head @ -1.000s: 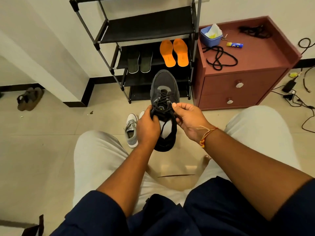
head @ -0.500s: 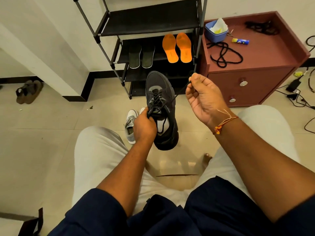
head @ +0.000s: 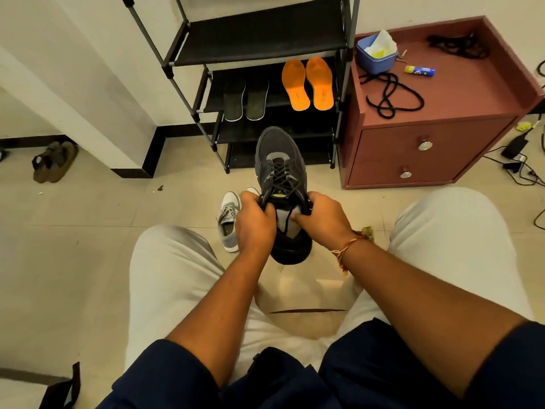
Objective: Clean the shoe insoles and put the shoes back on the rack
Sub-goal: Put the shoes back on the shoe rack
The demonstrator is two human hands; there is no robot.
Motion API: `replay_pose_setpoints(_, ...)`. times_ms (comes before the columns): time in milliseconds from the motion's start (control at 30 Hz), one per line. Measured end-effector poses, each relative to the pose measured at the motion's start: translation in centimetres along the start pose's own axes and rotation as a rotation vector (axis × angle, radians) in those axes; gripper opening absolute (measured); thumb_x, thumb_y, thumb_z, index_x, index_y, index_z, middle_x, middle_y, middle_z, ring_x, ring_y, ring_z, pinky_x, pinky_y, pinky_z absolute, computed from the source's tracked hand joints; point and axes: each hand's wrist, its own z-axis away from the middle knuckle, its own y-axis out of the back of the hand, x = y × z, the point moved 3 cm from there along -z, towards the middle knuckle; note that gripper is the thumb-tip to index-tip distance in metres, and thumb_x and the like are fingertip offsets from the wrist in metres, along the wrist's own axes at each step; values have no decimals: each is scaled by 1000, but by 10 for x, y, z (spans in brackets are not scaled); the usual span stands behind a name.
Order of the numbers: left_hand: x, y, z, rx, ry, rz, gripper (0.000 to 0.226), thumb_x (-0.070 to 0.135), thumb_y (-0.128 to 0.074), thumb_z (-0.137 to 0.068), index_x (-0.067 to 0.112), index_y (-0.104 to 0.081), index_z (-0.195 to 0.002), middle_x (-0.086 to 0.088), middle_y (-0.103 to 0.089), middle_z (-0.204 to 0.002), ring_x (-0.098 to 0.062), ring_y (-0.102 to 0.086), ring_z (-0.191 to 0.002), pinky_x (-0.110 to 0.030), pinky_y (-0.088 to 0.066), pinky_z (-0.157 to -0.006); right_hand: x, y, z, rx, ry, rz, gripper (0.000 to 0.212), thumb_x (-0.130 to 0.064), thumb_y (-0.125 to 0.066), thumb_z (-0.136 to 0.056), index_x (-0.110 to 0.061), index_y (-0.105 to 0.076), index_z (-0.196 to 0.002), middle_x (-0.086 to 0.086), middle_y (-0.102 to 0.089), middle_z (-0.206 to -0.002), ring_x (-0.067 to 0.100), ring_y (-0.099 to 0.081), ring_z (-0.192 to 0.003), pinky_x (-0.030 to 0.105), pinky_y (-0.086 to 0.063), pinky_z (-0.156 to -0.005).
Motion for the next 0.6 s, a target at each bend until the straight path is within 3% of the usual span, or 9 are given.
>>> replay_pose_setpoints(100,2,1,1,-45,-96,67,27,34,-65,-96,19,-43,-97,5,-57,-81,-19,-61,-77,-39,-54,-67,-1,5,-6,90,-6,135,25,-16,-60,-89,-17,-67,-113,12,-70,-101,35,-64,-92,30,-47,-69)
replay_pose_setpoints(200,4,4,1,-76,-141,121,34,37,-71,-93,19,-41,-91,9,-54,-76,-6,-52,-66,-27,-45,-59,-4,8,-9,107,-9,132,26,-16,-58,-90,-19,-67,-115,12,-69,-101,35,-63,-92,33,-50,-71)
replay_pose_setpoints(367,7,5,1,-93,-168,140,29,37,-70,-93,22,-47,-86,9,-56,-72,-4,-55,-65,-22,-44,-57,-2,11,-15,129,2,164,27,-18,-57,-93,-19,-67,-117,13,-69,-103,36,-63,-95,33,-48,-72)
replay_pose_setpoints(500,4,4,-3,-85,-197,157,23,36,-70,-94,23,-55,-82,1,-67,-75,-18,-67,-72,-41,-58,-66,2,14,-20,126,-24,178,24,-19,-56,-93,-18,-67,-115,12,-68,-102,36,-63,-93,31,-46,-69)
replay_pose_setpoints(600,5,8,-5,-42,-204,217,20,33,-68,-96,18,-64,-83,-1,-72,-79,-20,-70,-74,-46,-61,-72,6,16,-23,118,-45,195,24,-19,-57,-93,-17,-67,-114,13,-68,-101,36,-63,-92,34,-51,-71)
